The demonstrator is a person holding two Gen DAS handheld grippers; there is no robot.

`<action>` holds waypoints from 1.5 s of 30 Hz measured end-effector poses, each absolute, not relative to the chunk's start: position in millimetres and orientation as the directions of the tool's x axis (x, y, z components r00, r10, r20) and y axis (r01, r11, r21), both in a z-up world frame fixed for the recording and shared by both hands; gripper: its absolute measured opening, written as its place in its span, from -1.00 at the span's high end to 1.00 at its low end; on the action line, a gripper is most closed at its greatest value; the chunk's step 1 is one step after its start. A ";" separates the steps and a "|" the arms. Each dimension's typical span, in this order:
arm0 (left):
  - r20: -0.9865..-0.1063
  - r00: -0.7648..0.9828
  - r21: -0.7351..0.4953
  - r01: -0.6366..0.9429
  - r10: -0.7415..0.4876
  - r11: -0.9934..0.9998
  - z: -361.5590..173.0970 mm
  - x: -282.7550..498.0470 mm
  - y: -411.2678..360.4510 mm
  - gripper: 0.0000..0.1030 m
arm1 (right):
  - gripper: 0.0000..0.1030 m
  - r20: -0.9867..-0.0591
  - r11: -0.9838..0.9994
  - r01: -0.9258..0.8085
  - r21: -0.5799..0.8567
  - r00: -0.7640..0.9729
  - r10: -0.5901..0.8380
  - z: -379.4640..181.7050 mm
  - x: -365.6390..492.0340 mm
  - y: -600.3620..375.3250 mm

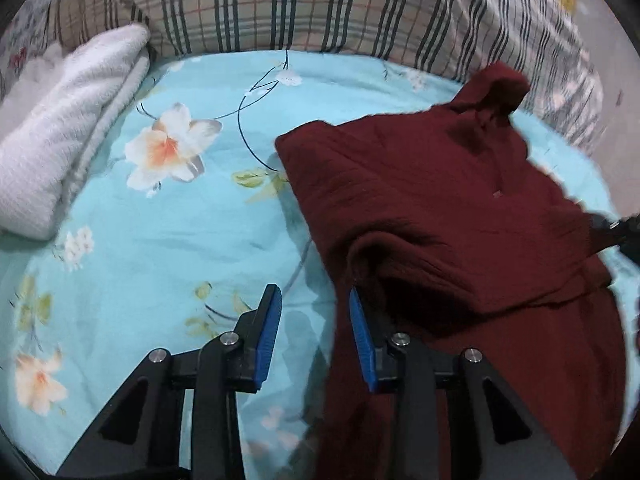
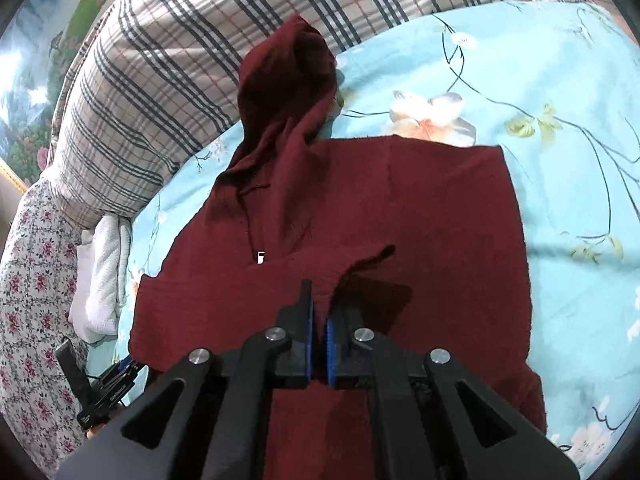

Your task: Fold large clothes

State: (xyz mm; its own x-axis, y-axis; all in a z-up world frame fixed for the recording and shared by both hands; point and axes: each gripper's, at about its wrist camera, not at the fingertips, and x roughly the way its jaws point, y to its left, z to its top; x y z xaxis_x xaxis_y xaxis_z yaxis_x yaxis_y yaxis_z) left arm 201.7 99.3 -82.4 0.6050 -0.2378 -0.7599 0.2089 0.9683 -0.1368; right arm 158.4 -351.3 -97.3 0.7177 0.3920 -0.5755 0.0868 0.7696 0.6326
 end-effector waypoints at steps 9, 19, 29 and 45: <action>-0.776 0.597 -0.079 0.227 -0.203 0.971 -79.5 198.0 76.5 0.12 | 0.90 -0.564 0.774 0.061 0.630 0.722 0.401 -88.6 157.7 -346.0; -0.725 0.688 -0.055 -0.004 -0.038 0.998 -86.4 215.3 85.7 0.85 | 0.90 -0.426 0.773 -0.012 0.634 0.829 0.363 -52.9 136.6 -358.2; -0.758 0.649 -0.066 0.019 -0.063 0.998 -97.0 210.9 96.9 0.84 | 0.86 -0.699 0.838 0.171 0.517 0.649 0.299 -137.2 148.3 -357.4; -0.756 0.620 -0.124 0.175 -0.207 0.977 -67.0 222.8 47.5 0.71 | 0.67 -0.660 0.810 0.080 0.581 0.629 0.411 -124.6 177.6 -327.1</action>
